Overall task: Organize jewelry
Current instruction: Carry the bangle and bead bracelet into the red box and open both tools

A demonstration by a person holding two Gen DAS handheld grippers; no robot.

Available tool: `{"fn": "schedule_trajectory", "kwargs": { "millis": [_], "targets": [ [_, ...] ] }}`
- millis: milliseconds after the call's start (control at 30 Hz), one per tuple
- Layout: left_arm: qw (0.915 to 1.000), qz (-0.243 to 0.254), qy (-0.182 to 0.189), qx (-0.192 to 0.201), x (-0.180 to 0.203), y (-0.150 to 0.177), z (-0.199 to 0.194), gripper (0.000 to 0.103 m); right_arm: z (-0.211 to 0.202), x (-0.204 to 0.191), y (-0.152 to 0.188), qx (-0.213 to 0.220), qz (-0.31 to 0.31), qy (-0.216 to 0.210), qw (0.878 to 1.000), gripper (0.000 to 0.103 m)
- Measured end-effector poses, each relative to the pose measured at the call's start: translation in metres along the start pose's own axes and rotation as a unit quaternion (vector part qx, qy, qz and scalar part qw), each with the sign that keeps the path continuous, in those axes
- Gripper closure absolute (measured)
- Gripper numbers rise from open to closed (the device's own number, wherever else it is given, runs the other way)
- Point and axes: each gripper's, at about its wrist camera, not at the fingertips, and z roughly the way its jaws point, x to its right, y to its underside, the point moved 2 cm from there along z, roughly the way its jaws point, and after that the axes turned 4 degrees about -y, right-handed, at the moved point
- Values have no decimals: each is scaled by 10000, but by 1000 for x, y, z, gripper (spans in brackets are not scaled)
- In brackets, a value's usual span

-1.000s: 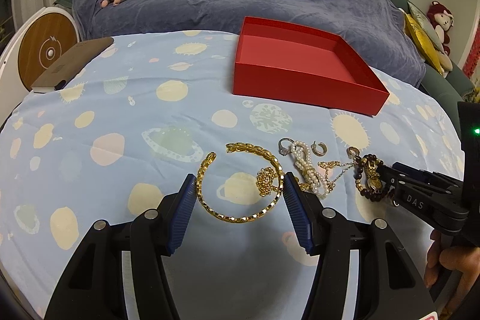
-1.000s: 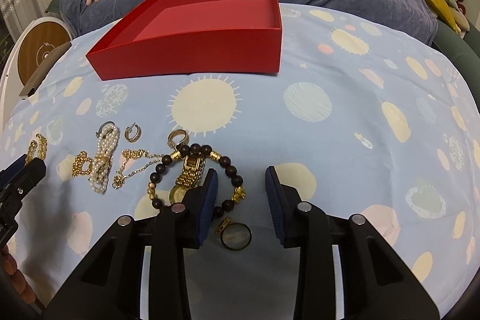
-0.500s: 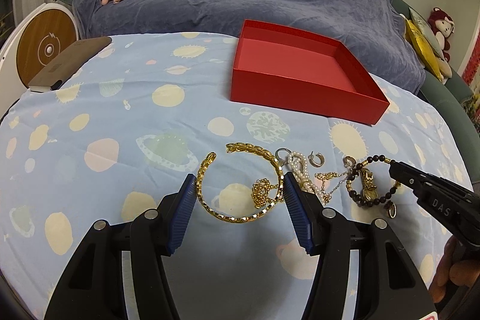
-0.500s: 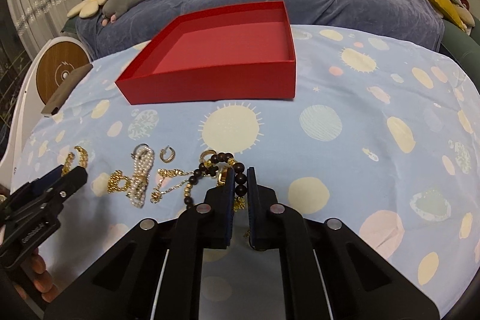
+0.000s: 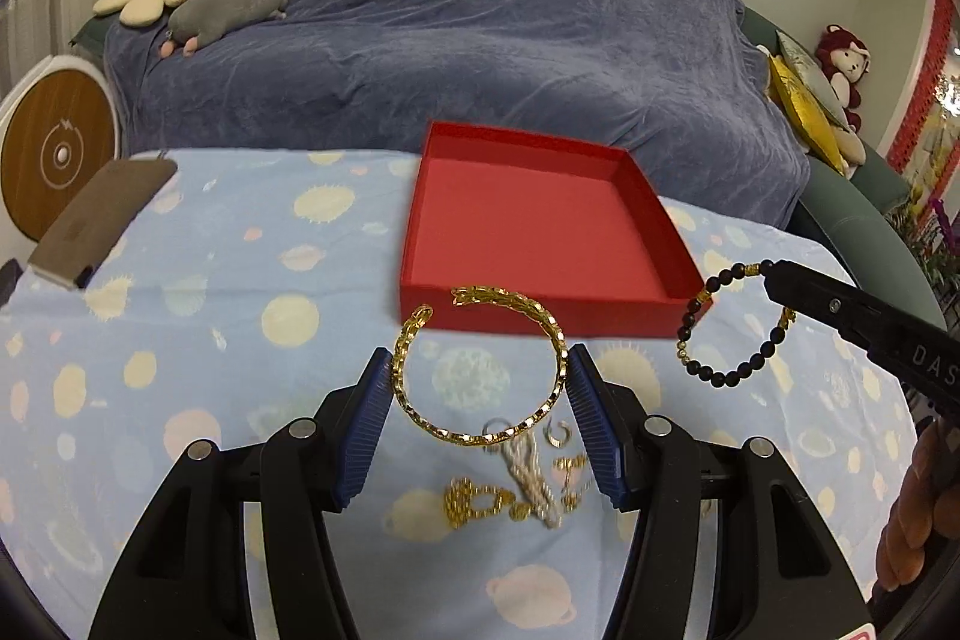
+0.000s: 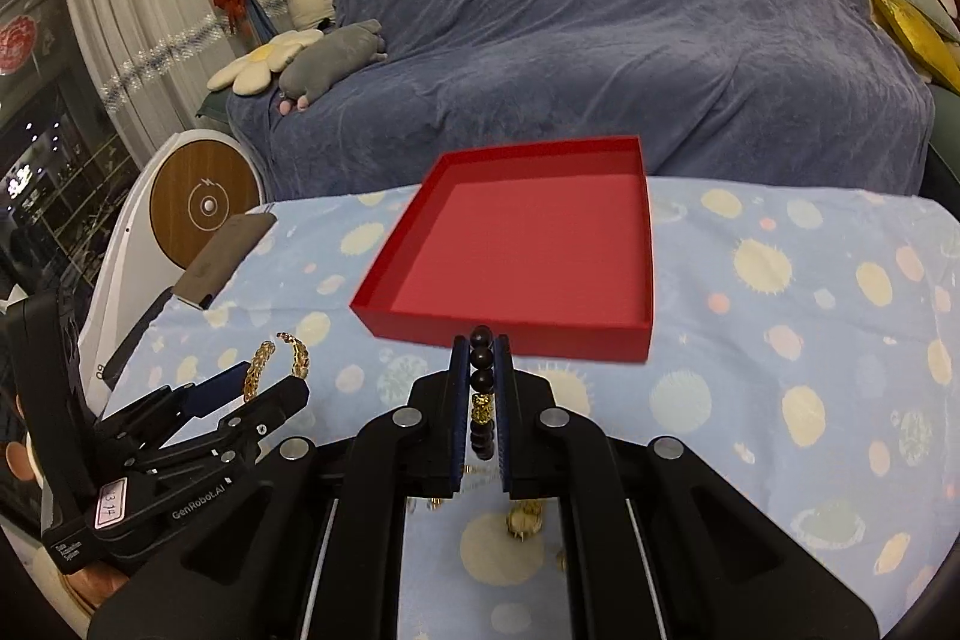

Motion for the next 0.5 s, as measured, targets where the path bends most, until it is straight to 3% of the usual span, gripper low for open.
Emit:
{"fn": "schedule_trajectory", "kwargs": {
  "millis": [233, 500],
  "targets": [
    [9994, 246, -72, 235, 6, -76, 47, 47, 51, 26, -70, 89, 65, 92, 9999, 96],
    [9996, 275, -88, 7, 15, -129, 134, 47, 132, 53, -117, -110, 200, 114, 9997, 96]
  ]
}}
